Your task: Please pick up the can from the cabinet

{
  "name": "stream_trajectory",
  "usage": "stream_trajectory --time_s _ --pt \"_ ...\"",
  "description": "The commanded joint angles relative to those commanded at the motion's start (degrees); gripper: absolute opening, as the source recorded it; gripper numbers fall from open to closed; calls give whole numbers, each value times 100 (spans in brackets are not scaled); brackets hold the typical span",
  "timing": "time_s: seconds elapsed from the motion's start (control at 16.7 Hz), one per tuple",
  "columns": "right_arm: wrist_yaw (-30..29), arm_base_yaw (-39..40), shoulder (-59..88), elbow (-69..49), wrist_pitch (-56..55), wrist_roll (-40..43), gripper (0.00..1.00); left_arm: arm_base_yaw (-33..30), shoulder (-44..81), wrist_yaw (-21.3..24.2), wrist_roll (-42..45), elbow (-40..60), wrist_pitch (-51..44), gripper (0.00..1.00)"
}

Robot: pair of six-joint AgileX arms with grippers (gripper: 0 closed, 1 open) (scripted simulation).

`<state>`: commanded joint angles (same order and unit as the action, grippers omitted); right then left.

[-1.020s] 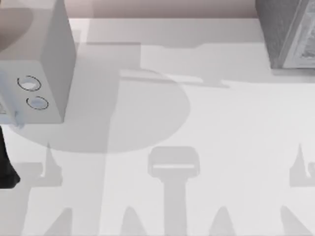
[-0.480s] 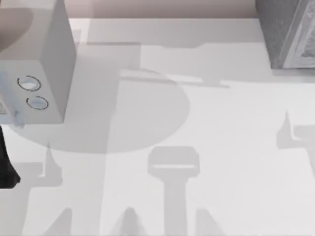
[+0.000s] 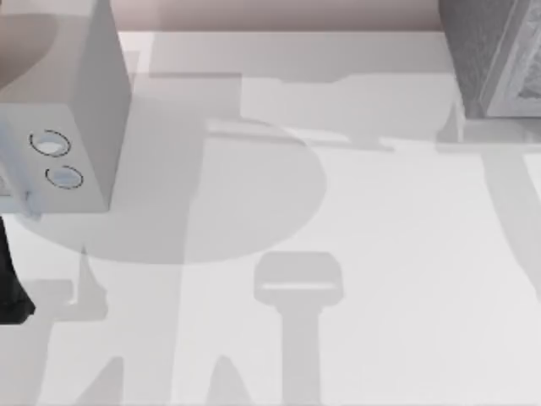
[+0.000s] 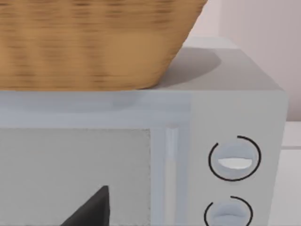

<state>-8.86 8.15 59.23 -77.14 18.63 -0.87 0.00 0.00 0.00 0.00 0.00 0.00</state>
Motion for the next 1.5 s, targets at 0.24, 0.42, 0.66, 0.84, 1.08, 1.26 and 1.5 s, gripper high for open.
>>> stream_trajectory --time_s 0.24,0.42,0.66,0.84,1.08,1.26,1.5 --pt "-169 162 1162 -1596 360 -5 100 0 0 0 0 0 0 100" --pt "-232 232 1614 -2180 507 -4 100 0 0 0 0 0 0 100" --pt "-241 243 1682 -2266 529 -4 100 0 0 0 0 0 0 100" --pt "-240 218 1680 -2234 497 -3 100 0 0 0 0 0 0 100" --pt "-287 222 1919 -1997 -71 9 100 0 0 0 0 0 0 100" --pt "-322 224 2107 -1808 -420 17 100 0 0 0 0 0 0 100" --pt "-317 218 2109 -1830 -410 16 100 0 0 0 0 0 0 100"
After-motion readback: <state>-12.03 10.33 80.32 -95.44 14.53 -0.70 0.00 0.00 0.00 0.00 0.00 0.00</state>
